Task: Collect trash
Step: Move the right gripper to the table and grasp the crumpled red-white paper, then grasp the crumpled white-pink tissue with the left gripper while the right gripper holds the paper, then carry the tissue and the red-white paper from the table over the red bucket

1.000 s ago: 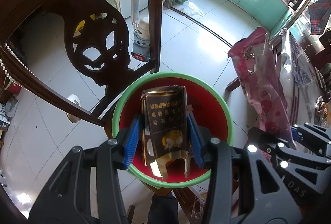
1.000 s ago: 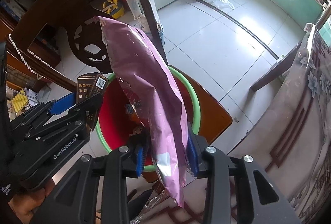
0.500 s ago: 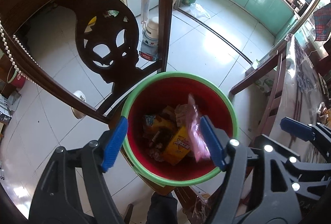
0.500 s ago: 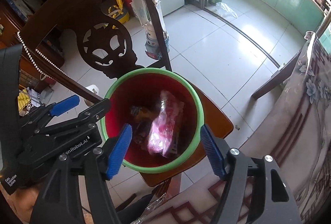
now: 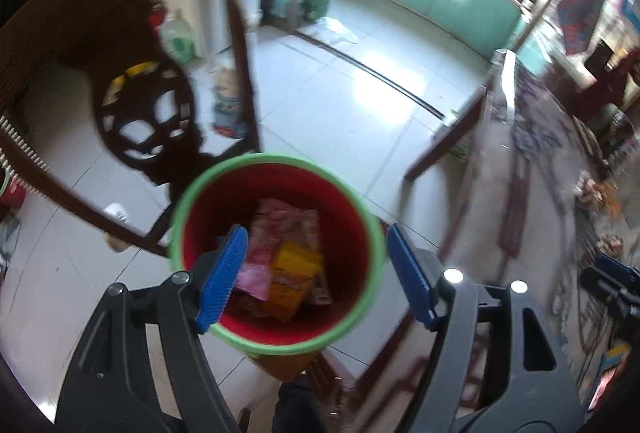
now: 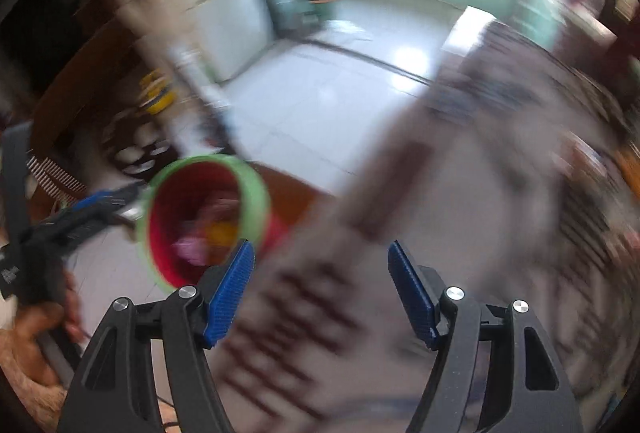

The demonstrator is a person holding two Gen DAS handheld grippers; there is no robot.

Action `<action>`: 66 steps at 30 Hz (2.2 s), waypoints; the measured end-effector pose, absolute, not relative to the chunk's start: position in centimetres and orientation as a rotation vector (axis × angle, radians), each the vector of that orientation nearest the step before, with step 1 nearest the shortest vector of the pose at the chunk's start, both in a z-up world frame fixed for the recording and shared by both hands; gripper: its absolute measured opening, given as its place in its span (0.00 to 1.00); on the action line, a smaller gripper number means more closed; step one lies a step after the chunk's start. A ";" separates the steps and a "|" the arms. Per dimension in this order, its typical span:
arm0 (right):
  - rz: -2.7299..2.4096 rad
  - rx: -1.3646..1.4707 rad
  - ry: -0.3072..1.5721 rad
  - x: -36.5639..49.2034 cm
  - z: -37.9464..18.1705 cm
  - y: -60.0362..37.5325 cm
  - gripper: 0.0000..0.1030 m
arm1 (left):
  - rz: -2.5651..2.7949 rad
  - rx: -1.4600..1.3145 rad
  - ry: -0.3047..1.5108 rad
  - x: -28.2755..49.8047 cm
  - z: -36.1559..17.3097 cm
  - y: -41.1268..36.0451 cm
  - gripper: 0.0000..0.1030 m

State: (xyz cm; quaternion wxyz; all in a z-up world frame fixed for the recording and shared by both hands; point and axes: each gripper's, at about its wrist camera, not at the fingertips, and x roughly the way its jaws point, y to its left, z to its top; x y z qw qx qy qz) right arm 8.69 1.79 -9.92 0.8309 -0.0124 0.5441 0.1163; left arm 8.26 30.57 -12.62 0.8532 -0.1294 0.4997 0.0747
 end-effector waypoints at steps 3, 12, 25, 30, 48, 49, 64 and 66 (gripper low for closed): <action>0.055 0.030 1.152 8.3 -9.8 -7.9 0.66 | 0.088 -0.234 1.046 9.0 -12.1 26.8 0.68; -0.255 0.312 1.162 13.6 -12.6 -31.5 0.76 | -0.110 -0.165 1.009 9.4 -9.0 12.3 0.68; -0.095 0.354 1.161 14.1 -17.0 -36.7 0.43 | -0.227 -0.172 0.969 14.3 -7.3 -5.4 0.75; -0.033 0.358 1.086 9.4 -13.7 -37.0 0.44 | -0.212 -0.215 0.974 19.6 -9.9 -9.7 0.78; -0.013 0.354 1.039 5.9 -11.0 -36.0 0.46 | -0.121 -0.334 1.135 26.9 -17.9 -12.9 0.25; -0.015 0.347 1.035 5.9 -10.8 -35.8 0.46 | -0.134 -0.329 1.115 26.2 -17.0 -12.4 0.25; 0.026 0.193 0.943 4.8 -5.8 -27.0 0.47 | -0.223 -0.153 0.932 12.3 -6.6 -5.6 0.26; 0.032 0.192 0.936 4.5 -5.4 -25.8 0.47 | -0.214 -0.140 0.929 11.5 -6.4 -4.7 0.26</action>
